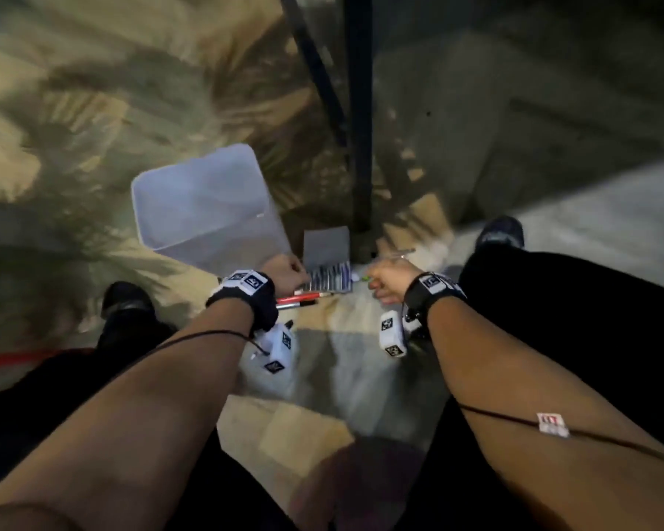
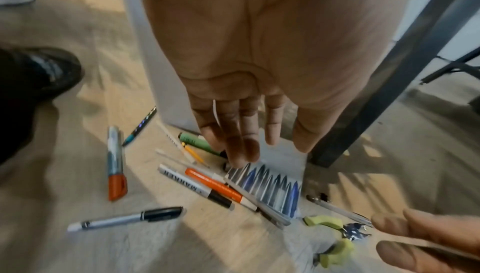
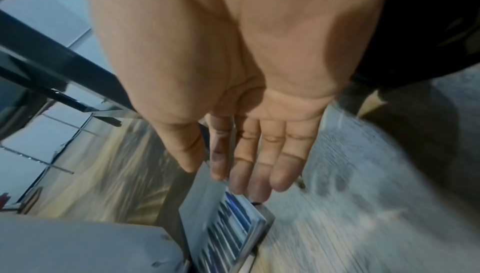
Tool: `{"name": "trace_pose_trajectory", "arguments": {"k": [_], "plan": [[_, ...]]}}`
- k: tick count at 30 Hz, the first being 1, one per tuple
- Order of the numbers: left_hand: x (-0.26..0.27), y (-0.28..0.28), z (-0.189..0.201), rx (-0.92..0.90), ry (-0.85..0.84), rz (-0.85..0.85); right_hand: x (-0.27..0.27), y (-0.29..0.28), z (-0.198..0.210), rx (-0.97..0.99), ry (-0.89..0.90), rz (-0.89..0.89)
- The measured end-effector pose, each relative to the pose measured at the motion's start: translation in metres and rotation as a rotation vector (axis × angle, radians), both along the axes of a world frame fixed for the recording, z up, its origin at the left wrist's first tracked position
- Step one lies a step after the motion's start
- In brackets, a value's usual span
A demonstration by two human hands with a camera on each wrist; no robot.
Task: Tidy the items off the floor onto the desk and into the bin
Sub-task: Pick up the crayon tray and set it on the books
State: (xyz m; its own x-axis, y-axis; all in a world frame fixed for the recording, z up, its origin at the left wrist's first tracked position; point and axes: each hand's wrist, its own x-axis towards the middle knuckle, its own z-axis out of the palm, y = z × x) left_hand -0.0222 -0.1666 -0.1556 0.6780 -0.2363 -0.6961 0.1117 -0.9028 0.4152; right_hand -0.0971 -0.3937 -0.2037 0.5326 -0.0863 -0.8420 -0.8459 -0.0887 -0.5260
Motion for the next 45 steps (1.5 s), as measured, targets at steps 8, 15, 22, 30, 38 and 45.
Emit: {"name": "trace_pose_trajectory", "arguments": {"k": [8,15,22,30,38,45], "plan": [[0.003,-0.014,-0.108,0.001,0.159,0.215,0.003,0.001,-0.076,0.098,0.092,-0.131],[0.000,-0.009,-0.189,-0.018,0.200,0.361,0.017,0.034,-0.113,0.027,0.038,0.005],[0.002,-0.013,-0.171,-0.147,0.188,0.588,0.017,0.047,-0.118,-0.045,-0.097,-0.179],[0.012,-0.032,-0.070,-0.201,0.094,0.645,0.018,0.032,-0.057,0.041,-0.157,-0.236],[-0.005,-0.038,0.092,-0.392,0.220,0.610,0.027,0.003,0.127,0.166,-0.201,-0.108],[-0.057,0.014,0.272,-0.733,0.010,0.412,-0.012,0.017,0.320,0.137,-0.512,0.083]]}}
